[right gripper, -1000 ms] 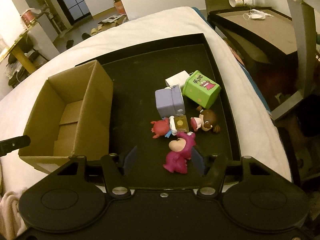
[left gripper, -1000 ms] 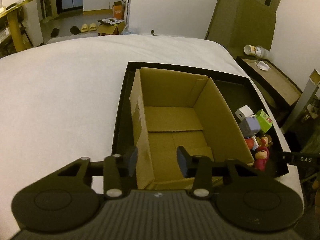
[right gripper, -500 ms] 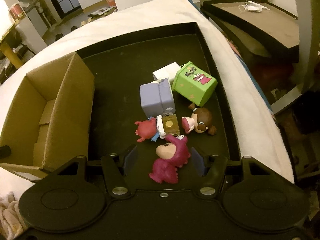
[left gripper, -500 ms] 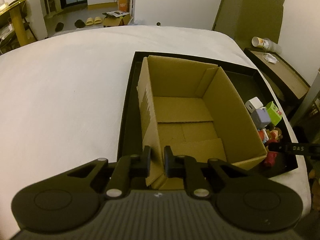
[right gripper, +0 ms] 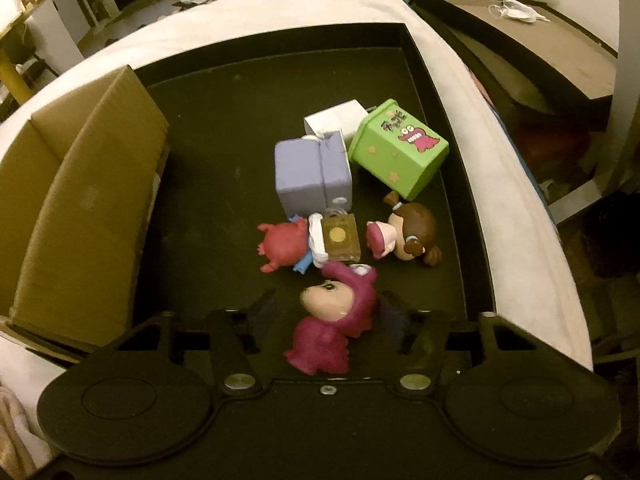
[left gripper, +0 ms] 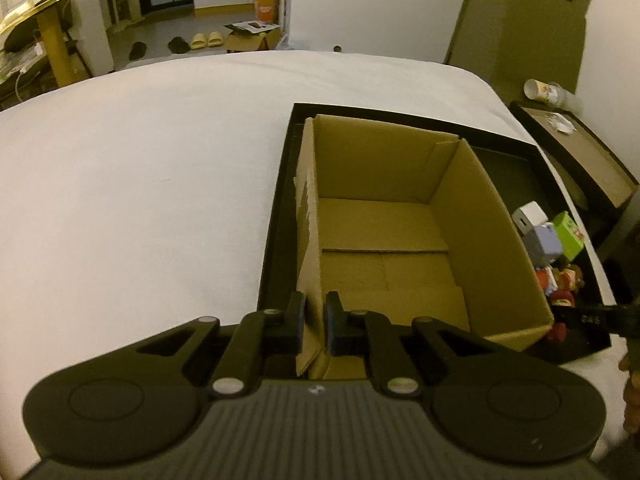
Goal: Organize rigid objects
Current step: 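Move the right gripper down over the pink figurine among the toys, then close the right gripper on the pink figurine and lift it, then carry the pink figurine into the box and open the right gripper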
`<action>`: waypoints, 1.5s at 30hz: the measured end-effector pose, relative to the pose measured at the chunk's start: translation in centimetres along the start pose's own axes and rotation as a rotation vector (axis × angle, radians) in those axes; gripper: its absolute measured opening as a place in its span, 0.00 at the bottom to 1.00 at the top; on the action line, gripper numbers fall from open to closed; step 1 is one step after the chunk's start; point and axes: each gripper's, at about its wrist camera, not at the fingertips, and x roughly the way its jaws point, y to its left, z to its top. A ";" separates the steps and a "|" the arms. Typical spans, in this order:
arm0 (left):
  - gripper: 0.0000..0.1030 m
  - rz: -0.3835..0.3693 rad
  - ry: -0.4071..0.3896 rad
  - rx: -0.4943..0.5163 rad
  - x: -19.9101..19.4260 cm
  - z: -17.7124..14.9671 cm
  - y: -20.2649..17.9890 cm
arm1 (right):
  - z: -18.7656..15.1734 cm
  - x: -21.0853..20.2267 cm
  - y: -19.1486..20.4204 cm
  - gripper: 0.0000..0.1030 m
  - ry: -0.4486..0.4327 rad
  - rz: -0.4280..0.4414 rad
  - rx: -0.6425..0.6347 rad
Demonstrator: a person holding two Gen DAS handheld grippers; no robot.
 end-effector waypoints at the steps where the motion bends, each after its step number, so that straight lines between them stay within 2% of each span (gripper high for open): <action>1: 0.10 0.007 0.003 -0.014 0.2 -0.1 0.0 | 0.0 0.0 -0.1 0.40 -0.003 0.004 0.005; 12: 0.10 0.049 -0.016 -0.076 0.3 -0.5 -0.2 | 0.4 -2.1 0.6 0.40 -0.054 0.039 -0.031; 29: 0.10 0.053 -0.019 -0.069 0.1 -0.5 -0.5 | 3.0 -7.3 4.8 0.40 -0.218 0.091 -0.195; 45: 0.10 0.049 -0.028 -0.070 0.2 -0.6 -0.5 | 5.0 -9.5 8.4 0.40 -0.293 0.159 -0.278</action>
